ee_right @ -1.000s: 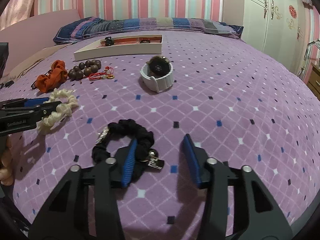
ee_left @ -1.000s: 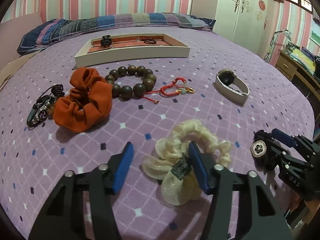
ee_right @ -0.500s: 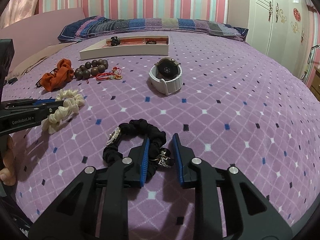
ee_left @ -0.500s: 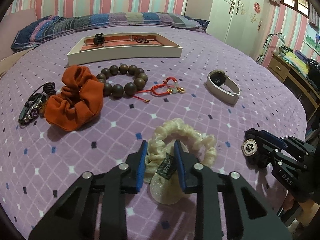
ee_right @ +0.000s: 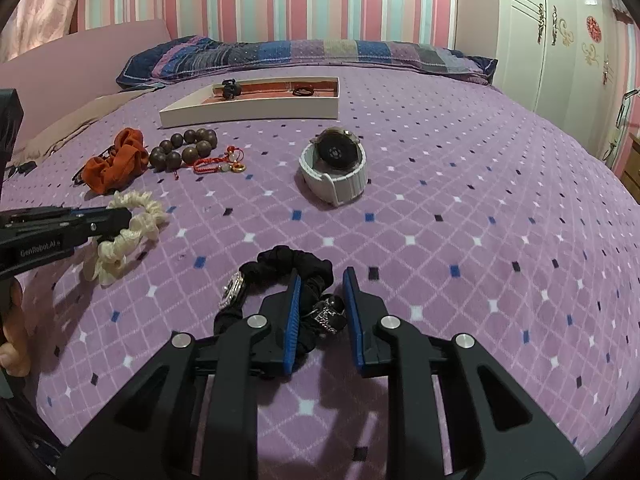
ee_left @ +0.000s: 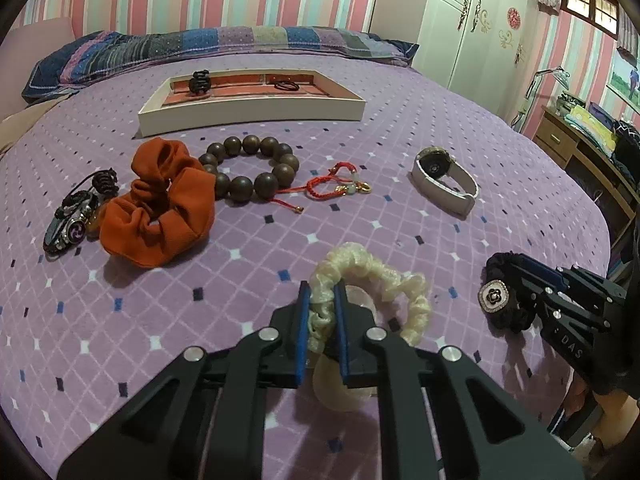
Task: Organize jewelry
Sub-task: 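Carry the cream scrunchie in the left tool while the right tool carries the black scrunchie to the tray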
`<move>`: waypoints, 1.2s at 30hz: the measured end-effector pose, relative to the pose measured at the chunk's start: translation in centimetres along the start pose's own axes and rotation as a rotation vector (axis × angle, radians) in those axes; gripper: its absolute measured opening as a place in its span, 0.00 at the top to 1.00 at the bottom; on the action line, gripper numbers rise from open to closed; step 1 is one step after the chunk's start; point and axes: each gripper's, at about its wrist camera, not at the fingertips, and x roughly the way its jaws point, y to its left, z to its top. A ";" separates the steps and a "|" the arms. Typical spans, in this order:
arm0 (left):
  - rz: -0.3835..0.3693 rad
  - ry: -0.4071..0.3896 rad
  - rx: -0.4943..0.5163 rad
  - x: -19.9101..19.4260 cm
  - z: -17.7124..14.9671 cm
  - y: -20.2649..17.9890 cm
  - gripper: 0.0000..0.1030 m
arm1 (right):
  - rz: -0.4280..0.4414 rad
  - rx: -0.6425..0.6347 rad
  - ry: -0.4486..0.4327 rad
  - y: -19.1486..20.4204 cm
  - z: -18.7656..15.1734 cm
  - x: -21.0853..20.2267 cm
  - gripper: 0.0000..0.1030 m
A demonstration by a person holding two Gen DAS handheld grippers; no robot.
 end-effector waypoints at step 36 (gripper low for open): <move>0.120 -0.157 -0.045 0.1 18.1 9.8 0.89 | 0.028 -0.050 -0.169 1.2 21.9 8.4 0.80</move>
